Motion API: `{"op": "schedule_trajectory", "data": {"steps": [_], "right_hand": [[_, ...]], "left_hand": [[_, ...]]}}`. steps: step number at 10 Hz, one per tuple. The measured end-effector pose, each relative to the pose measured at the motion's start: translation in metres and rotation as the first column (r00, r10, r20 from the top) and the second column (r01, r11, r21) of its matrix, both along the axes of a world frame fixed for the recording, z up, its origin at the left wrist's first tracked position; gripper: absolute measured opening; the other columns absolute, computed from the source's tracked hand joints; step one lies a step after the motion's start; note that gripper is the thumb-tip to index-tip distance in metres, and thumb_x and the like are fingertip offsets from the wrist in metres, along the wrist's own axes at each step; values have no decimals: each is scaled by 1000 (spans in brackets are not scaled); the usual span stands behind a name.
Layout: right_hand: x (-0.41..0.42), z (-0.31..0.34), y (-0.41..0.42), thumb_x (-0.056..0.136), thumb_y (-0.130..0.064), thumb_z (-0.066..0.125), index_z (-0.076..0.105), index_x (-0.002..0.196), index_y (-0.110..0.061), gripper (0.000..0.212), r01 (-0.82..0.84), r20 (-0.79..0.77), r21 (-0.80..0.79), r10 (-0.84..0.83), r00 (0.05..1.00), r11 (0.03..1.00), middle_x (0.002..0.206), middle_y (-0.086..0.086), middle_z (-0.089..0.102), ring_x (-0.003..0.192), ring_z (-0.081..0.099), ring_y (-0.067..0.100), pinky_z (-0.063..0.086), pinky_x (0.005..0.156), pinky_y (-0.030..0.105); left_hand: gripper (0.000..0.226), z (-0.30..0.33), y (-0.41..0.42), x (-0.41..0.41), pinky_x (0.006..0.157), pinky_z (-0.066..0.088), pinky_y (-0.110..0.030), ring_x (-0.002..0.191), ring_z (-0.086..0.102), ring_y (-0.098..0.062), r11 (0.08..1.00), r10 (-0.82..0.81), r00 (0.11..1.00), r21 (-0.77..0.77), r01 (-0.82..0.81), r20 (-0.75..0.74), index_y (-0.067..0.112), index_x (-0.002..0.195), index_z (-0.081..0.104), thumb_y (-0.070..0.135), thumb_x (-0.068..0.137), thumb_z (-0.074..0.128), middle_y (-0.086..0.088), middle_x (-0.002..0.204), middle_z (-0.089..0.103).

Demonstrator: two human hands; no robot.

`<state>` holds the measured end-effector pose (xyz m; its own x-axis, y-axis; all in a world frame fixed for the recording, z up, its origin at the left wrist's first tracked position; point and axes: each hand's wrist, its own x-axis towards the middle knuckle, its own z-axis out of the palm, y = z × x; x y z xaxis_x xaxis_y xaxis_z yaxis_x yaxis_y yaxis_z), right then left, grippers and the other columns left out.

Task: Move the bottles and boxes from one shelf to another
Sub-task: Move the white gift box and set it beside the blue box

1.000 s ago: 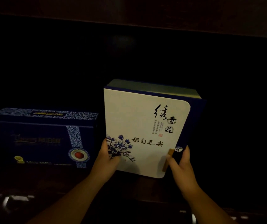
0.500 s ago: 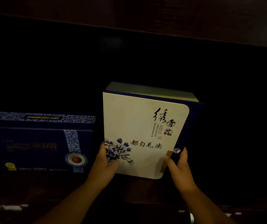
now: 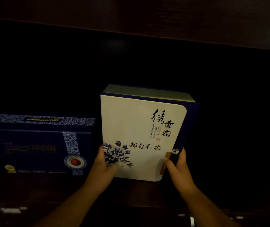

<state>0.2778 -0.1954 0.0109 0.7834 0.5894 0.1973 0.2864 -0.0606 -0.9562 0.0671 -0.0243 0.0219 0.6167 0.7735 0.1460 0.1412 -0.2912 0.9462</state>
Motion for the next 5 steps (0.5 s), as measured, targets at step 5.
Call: {"op": "schedule_trajectory", "data": {"steps": [5], "right_hand": [[-4, 6, -20, 102, -22, 63, 15, 154, -64, 83, -36, 11, 16, 36, 999, 999, 150, -35, 37, 135, 39, -15, 36, 109, 21]], "left_hand": [[83, -8, 10, -4, 108, 40, -24, 126, 48, 13, 998, 9, 1000, 60, -9, 5, 43, 156, 23, 14, 93, 67, 25, 142, 50]]}}
